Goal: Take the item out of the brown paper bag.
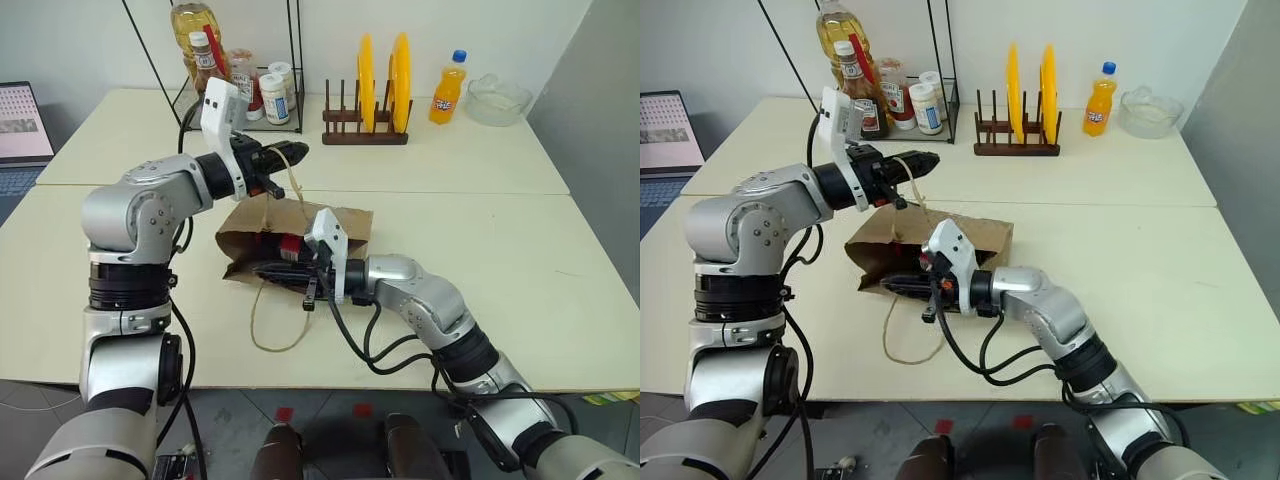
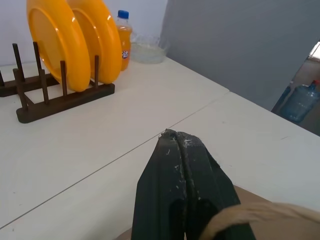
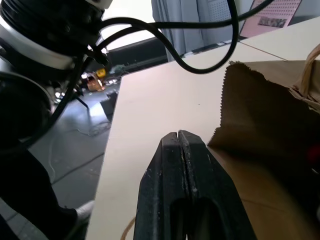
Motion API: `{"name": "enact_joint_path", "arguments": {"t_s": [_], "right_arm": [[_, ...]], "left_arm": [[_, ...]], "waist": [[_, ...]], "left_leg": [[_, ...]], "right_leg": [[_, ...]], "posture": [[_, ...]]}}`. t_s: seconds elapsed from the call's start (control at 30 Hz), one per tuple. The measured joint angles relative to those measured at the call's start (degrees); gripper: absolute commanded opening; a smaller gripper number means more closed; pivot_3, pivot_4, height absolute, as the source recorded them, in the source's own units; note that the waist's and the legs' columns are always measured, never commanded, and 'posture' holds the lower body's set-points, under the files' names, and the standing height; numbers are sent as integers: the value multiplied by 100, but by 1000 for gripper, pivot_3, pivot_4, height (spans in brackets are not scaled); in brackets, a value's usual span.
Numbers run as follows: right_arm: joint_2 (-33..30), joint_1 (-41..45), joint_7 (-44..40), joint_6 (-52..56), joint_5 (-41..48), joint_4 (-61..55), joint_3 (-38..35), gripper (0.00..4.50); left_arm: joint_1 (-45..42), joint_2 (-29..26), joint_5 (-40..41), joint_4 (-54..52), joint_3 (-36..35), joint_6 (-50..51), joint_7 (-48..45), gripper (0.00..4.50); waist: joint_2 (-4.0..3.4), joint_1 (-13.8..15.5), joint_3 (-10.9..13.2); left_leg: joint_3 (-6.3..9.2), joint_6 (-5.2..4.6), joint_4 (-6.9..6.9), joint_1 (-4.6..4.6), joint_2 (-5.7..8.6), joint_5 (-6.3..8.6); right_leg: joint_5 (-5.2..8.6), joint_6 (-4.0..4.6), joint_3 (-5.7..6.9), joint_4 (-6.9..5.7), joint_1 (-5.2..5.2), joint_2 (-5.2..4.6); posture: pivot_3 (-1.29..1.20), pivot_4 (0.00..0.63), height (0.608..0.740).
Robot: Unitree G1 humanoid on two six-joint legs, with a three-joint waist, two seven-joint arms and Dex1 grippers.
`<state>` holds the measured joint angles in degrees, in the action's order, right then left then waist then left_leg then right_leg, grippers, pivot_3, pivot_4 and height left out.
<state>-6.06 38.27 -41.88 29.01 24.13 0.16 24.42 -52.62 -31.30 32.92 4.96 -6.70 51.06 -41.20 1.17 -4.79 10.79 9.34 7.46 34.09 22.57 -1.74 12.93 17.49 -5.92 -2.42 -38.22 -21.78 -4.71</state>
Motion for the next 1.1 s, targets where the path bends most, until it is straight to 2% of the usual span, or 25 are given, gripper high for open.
{"name": "enact_joint_path", "arguments": {"t_s": [0.17,0.43,0.53,0.73,0.9,1.1], "right_arm": [[-482,1,487,-359,-1306,16,378,27],[-1183,83,649,-826,-2916,13,820,27],[-1267,188,676,-1017,-3314,15,850,620],[-1271,566,666,-1403,-3955,211,925,2753],[-1235,692,333,-1490,-4300,539,1128,4481],[-1086,1019,123,-1578,-4586,1151,1176,4481]], "left_arm": [[1,3,7,-13,-1,0,40,0],[1,18,13,-15,1,0,43,0],[0,21,30,-17,1,0,45,0],[-1,21,62,-22,1,0,54,0],[-1,21,61,-31,1,-3,70,0],[0,21,62,-46,-2,-8,116,0]], "waist": [[0,10,0],[0,4,0],[0,3,0],[0,1,0],[0,0,0],[0,-1,0]], "left_leg": [[1,-1,11,0,1,-3],[0,-3,24,-1,1,-7],[0,-3,24,0,1,-7],[0,-3,24,0,1,-7],[0,-2,25,0,1,-8],[0,-2,27,0,1,-8]], "right_leg": [[0,0,0,-20,-2,0],[1,-1,-3,-44,-7,0],[1,0,-3,-43,-7,0],[0,0,-3,-43,-7,0],[0,0,-3,-44,-8,0],[0,0,-3,-47,-7,0]], "posture": [[0,150,740],[0,150,740],[0,150,740],[0,150,740],[0,150,740],[0,150,740]]}}
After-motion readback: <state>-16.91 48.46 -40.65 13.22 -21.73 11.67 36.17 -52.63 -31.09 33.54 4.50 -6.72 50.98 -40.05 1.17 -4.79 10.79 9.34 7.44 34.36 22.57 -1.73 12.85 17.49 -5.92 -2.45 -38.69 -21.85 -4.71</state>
